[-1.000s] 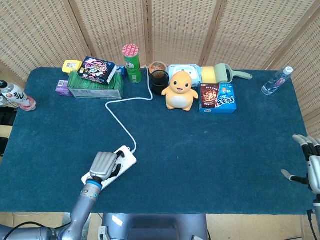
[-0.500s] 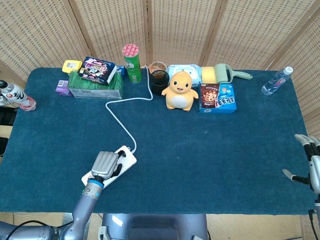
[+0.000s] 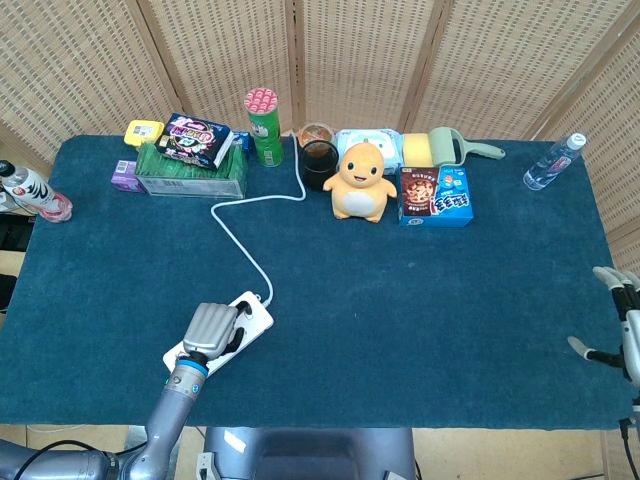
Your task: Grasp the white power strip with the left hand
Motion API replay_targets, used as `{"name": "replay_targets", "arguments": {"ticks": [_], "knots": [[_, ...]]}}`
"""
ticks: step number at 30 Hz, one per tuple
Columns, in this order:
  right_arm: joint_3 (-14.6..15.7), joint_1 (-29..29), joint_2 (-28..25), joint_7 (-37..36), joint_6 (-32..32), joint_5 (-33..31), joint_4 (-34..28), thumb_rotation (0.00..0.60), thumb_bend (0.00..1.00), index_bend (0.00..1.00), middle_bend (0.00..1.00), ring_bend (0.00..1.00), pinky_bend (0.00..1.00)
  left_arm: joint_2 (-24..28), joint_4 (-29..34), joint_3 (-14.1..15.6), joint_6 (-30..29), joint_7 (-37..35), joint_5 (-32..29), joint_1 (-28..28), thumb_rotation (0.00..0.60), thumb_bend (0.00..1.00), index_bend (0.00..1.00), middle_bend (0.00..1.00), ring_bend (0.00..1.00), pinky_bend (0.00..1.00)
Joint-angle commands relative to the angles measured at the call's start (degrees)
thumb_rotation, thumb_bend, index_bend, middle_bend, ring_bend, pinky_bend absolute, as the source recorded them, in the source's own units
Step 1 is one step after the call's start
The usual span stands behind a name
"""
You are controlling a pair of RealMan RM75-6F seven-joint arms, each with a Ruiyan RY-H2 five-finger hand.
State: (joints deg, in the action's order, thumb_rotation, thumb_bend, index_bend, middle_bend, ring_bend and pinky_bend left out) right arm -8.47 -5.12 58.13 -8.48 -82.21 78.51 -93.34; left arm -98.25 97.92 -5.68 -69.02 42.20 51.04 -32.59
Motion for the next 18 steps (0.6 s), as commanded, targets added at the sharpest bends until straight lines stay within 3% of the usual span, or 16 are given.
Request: {"name": "replay_targets", "arguments": {"ticks": [1,8,18], "knots": [[0.02,0.06,0.04,0.01,-0.09,0.02,0.03,0.600,0.00,0.13,0.14,0.11,0.00,-0.02,0.02,0.13,-0.07,0.13,-0.21,-0.04,0.600,0.54,0.34,1.00,1.00,1.00],[0.16,0.26,0.06,-0.19,-0.44,0.35,0.20,0.600,0.00,0.13,0.14,0.11,0.00,0.41,0.49,0.12,-0.66,-0.16,-0.48,0.02,0.600,0.54,0.34,1.00,1.00,1.00],[0.24,0.28,0.31,0.52,-0.77,0.68,0.27,0.600,0.00,0.13,0.14,0.11,0.00,3.99,4.52,-0.12,-2.41,-4.93,3.95,1.35,0.600,0.52,0.34,1.00,1.00,1.00]]}}
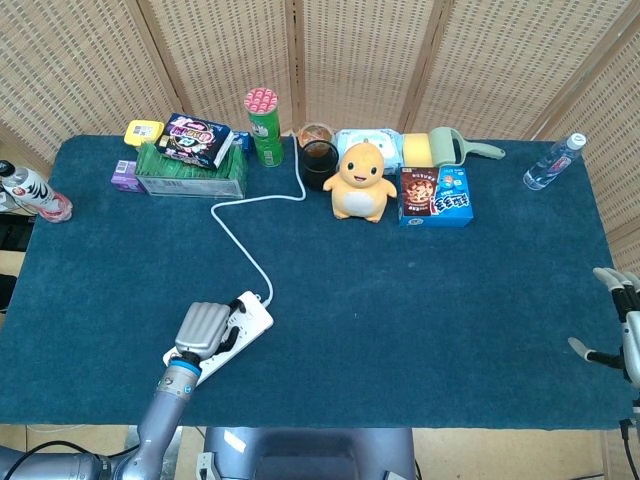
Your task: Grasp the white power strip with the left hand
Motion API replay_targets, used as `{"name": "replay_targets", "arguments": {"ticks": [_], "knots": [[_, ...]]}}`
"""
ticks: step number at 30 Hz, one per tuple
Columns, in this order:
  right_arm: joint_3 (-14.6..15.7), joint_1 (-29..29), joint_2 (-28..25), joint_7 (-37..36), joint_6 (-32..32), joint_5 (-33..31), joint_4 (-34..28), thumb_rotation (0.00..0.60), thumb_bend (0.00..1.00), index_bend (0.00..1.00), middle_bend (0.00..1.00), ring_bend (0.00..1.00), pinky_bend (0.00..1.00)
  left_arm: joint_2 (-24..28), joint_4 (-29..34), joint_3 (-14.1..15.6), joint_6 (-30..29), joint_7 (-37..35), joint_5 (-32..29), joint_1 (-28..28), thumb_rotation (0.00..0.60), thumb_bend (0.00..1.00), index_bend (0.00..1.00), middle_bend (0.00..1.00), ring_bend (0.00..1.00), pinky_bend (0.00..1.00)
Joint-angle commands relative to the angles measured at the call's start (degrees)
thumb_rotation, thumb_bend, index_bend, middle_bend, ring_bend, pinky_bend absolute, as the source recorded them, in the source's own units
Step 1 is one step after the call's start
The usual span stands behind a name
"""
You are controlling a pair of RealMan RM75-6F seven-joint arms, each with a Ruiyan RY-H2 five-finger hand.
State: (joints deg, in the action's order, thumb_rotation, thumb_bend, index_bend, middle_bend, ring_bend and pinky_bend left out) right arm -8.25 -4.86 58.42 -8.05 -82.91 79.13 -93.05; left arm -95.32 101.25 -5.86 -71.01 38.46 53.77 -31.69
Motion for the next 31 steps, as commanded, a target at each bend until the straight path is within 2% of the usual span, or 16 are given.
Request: {"name": "replay_targets", "arguments": {"ticks": [1,5,7,8,10,12,13,14,15,17,20,23,25,31], "knots": [[0.05,0.02,0.03,0.16,-0.08,0.12,-0.04,0.600,0.00,0.13,0.14,0.11,0.00,1.75,1.94,0.18,-0.70,-1.86,2.14,0.71,0.600,0.52,0.34,1.00,1.00,1.00],[0.21,-0.07,0.18,0.71,-0.09,0.47,-0.17,0.600,0.00,0.13,0.14,0.11,0.00,5.20,5.20,1.18,-2.23,-5.39,7.49,2.10,0.600,0.48,0.34,1.00,1.00,1.00],[0.31,-0.09,0.24,0.96,-0.11,0.65,-0.24,0.600,0.00,0.13,0.14,0.11,0.00,6.85,6.22,1.91,-2.86,-6.65,9.80,2.76,0.600,0.45,0.28,0.97,0.95,0.92],[0.40,-0.09,0.28,1.17,-0.14,0.80,-0.25,0.600,0.00,0.13,0.14,0.11,0.00,8.04,6.86,2.40,-3.55,-7.23,11.34,3.27,0.600,0.43,0.21,0.90,0.86,0.84],[0.70,-0.15,0.44,2.14,-0.44,1.63,-0.37,0.600,0.00,0.13,0.14,0.11,0.00,12.13,9.29,4.06,-5.66,-8.90,14.84,5.13,0.600,0.39,0.08,0.62,0.61,0.68],[0.89,-0.09,0.59,2.97,-0.86,2.19,-0.60,0.600,0.00,0.13,0.14,0.11,0.00,15.90,10.91,5.66,-7.41,-10.82,18.03,6.85,0.600,0.35,0.00,0.26,0.31,0.49],[0.97,-0.04,0.65,3.31,-1.09,2.44,-0.82,0.600,0.00,0.13,0.14,0.11,0.00,18.11,11.43,6.63,-8.68,-11.65,19.64,8.04,0.600,0.34,0.00,0.23,0.29,0.47],[1.00,-0.02,0.66,3.43,-1.18,2.52,-0.91,0.600,0.00,0.13,0.14,0.11,0.00,19.01,11.68,7.05,-9.17,-12.04,20.33,8.54,0.600,0.31,0.00,0.11,0.18,0.38],[1.08,0.02,0.68,3.70,-1.39,2.79,-1.13,0.600,0.00,0.13,0.14,0.11,0.00,21.37,11.97,7.84,-11.55,-13.19,21.78,10.31,0.600,0.28,0.00,0.03,0.09,0.30],[1.13,0.07,0.70,3.98,-1.54,2.90,-1.32,0.600,0.00,0.13,0.14,0.11,0.00,23.61,11.92,8.84,-13.59,-15.34,23.83,12.09,0.600,0.23,0.00,0.00,0.01,0.20],[1.21,0.10,0.71,4.29,-1.65,3.05,-1.49,0.600,0.00,0.13,0.14,0.11,0.00,26.15,11.21,9.76,-16.45,-18.12,25.59,14.50,0.600,0.20,0.00,0.00,0.00,0.13],[1.30,0.12,0.71,4.79,-1.76,3.19,-1.70,0.600,0.00,0.13,0.14,0.11,0.00,29.39,9.70,10.87,-20.49,-21.95,26.65,18.26,0.600,0.19,0.00,0.00,0.00,0.11],[1.44,0.12,0.76,5.31,-1.89,3.49,-1.89,0.600,0.00,0.13,0.14,0.11,0.00,32.42,8.40,11.63,-24.80,-26.50,25.15,22.65,0.600,0.19,0.00,0.00,0.00,0.10],[1.67,0.21,0.87,6.23,-2.30,4.03,-2.25,0.600,0.00,0.13,0.13,0.11,0.00,35.22,6.96,11.91,-25.86,-32.52,24.90,26.45,0.600,0.20,0.00,0.00,0.00,0.10]]}}
